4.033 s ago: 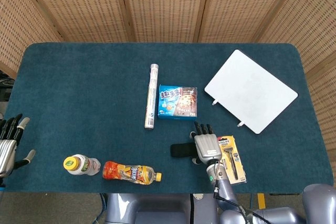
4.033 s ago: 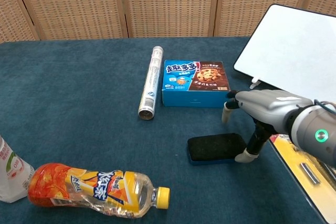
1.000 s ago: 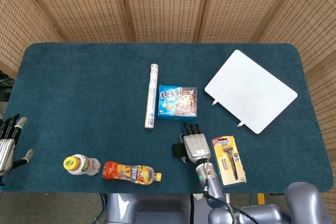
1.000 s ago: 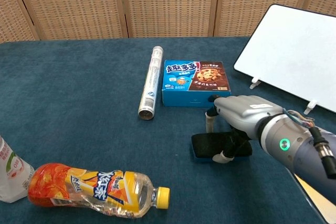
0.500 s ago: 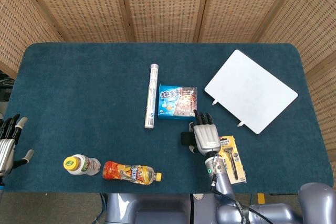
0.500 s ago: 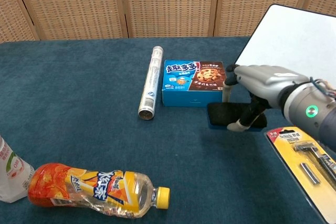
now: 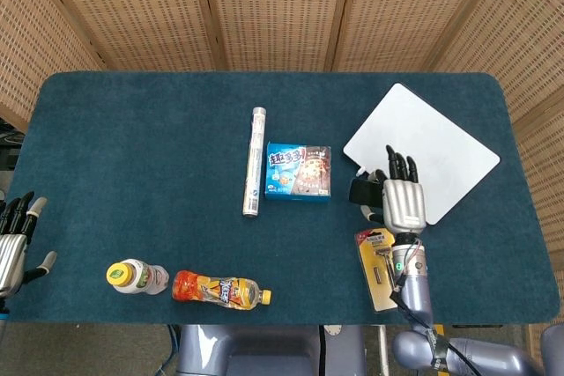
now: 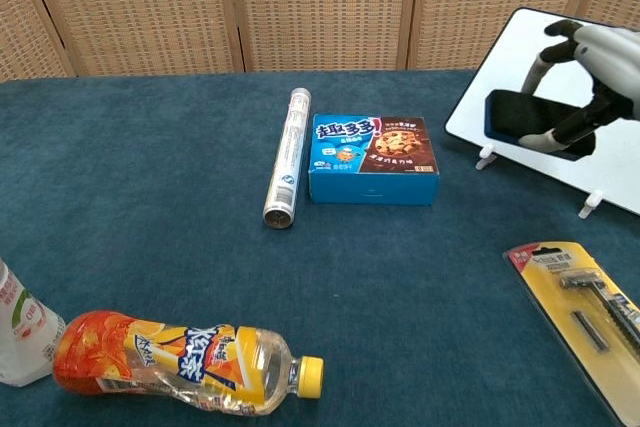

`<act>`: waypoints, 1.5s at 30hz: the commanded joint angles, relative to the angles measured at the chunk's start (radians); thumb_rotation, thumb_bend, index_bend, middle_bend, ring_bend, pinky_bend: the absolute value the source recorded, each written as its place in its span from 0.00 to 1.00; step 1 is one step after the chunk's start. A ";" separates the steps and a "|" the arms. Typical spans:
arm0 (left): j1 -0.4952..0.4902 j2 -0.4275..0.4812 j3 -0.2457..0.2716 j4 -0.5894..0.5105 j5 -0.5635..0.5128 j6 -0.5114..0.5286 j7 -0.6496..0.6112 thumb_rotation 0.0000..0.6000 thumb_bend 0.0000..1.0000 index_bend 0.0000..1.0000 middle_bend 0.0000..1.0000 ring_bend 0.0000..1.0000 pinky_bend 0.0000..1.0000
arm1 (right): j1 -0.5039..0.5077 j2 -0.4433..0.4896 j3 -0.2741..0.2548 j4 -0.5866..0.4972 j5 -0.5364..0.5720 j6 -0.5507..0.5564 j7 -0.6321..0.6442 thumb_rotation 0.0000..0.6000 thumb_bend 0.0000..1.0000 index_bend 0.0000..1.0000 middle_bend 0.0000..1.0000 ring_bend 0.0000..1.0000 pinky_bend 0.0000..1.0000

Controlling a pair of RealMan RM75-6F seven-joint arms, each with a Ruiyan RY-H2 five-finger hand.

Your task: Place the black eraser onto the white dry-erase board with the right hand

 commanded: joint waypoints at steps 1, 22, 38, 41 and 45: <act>0.000 0.000 0.000 -0.001 0.000 -0.001 0.001 1.00 0.30 0.00 0.00 0.00 0.00 | -0.031 -0.015 0.019 0.138 -0.053 0.007 0.094 1.00 0.25 0.50 0.00 0.00 0.00; -0.004 -0.006 0.001 -0.003 0.000 -0.007 0.004 1.00 0.30 0.00 0.00 0.00 0.00 | 0.017 -0.236 0.127 0.756 -0.103 -0.009 0.283 1.00 0.23 0.52 0.00 0.00 0.00; -0.002 0.000 0.004 -0.009 0.001 -0.011 -0.009 1.00 0.30 0.00 0.00 0.00 0.00 | 0.087 -0.367 0.174 1.094 -0.145 -0.084 0.412 1.00 0.23 0.52 0.01 0.00 0.00; -0.002 0.000 0.005 -0.009 0.002 -0.011 -0.007 1.00 0.30 0.00 0.00 0.00 0.00 | 0.099 -0.377 0.191 1.137 -0.136 -0.112 0.424 1.00 0.23 0.52 0.00 0.00 0.00; -0.001 -0.002 0.007 -0.010 0.007 -0.009 -0.005 1.00 0.30 0.00 0.00 0.00 0.00 | 0.110 -0.386 0.206 1.175 -0.126 -0.138 0.434 1.00 0.23 0.52 0.00 0.00 0.00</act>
